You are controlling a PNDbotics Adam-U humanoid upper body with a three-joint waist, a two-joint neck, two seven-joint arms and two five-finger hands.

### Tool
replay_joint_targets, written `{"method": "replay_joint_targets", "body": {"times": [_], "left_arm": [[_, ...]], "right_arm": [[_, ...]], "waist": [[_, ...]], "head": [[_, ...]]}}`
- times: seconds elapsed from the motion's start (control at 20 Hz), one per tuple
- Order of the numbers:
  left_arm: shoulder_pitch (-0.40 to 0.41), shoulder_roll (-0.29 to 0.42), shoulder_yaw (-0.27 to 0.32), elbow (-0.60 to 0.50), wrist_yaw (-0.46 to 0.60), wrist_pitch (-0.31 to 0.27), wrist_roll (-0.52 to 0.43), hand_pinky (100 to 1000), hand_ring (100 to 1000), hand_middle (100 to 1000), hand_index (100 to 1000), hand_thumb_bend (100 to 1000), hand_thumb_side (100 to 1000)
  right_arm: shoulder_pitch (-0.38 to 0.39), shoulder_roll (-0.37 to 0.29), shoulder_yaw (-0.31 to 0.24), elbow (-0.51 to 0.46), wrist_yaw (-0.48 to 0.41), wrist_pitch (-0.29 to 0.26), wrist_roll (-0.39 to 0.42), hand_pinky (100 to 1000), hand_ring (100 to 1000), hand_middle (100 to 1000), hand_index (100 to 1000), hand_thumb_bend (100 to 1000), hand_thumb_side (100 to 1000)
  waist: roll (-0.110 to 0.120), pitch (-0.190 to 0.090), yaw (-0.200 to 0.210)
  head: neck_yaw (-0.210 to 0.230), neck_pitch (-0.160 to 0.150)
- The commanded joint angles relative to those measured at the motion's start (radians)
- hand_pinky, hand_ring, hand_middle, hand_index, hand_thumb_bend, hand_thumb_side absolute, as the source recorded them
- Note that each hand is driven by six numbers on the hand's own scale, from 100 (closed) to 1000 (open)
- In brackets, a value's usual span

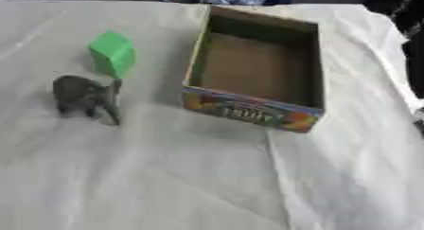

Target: Pick up objects on the table and place them in the box.

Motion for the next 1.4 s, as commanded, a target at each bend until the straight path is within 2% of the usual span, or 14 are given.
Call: {"method": "replay_joint_targets", "body": {"times": [0.05, 0.45, 0.6, 0.75, 0.9, 1.05, 1.2, 1.4], "left_arm": [[-0.008, 0.039, 0.01, -0.014, 0.008, -0.004, -0.001, 682, 763, 1000, 829, 306, 783], [-0.018, 0.039, 0.003, -0.014, 0.011, -0.01, -0.016, 685, 764, 1000, 829, 313, 771], [-0.032, 0.046, -0.02, -0.014, -0.006, -0.012, -0.083, 692, 771, 1000, 829, 312, 778], [-0.061, 0.061, -0.064, -0.014, -0.047, -0.021, -0.264, 717, 796, 1000, 839, 328, 766], [-0.103, 0.08, -0.118, -0.014, -0.11, -0.047, -0.518, 734, 818, 1000, 848, 417, 697], [-0.149, 0.088, -0.154, -0.014, -0.153, -0.063, -0.728, 733, 822, 1000, 847, 500, 632], [-0.195, 0.085, -0.18, -0.014, -0.161, -0.066, -0.893, 736, 819, 1000, 846, 548, 620], [-0.25, 0.075, -0.208, -0.014, -0.161, -0.061, -1.052, 743, 829, 1000, 851, 632, 650]], "right_arm": [[-0.01, -0.016, -0.01, -0.02, -0.007, -0.002, 0.002, 811, 739, 742, 961, 386, 1000], [-0.007, -0.015, -0.01, -0.02, -0.004, 0.003, 0.004, 812, 739, 743, 961, 386, 1000], [-0.007, -0.016, -0.009, -0.02, -0.004, 0.005, 0.006, 812, 739, 743, 961, 386, 1000], [-0.008, -0.018, -0.007, -0.02, -0.005, 0.007, 0.008, 812, 740, 743, 960, 386, 1000], [-0.007, -0.019, -0.005, -0.02, -0.004, 0.011, 0.013, 812, 739, 743, 961, 388, 1000], [-0.006, -0.02, -0.004, -0.02, -0.005, 0.016, 0.016, 812, 739, 743, 961, 388, 1000], [-0.005, -0.021, -0.002, -0.02, -0.007, 0.019, 0.018, 812, 739, 742, 960, 392, 1000], [-0.002, -0.022, -0.001, -0.02, -0.009, 0.022, 0.02, 812, 739, 742, 961, 388, 1000]], "waist": [[0.001, -0.015, 0.001], [0.001, -0.019, 0.0], [0.001, -0.021, 0.0], [0.002, -0.024, -0.003], [0.004, -0.028, -0.003], [0.006, -0.033, -0.002], [0.009, -0.038, -0.002], [0.011, -0.045, -0.001]], "head": [[0.004, -0.009], [-0.01, 0.002], [-0.011, 0.002], [-0.008, 0.002], [-0.006, 0.007], [-0.005, 0.009], [-0.006, 0.012], [-0.01, 0.018]]}}
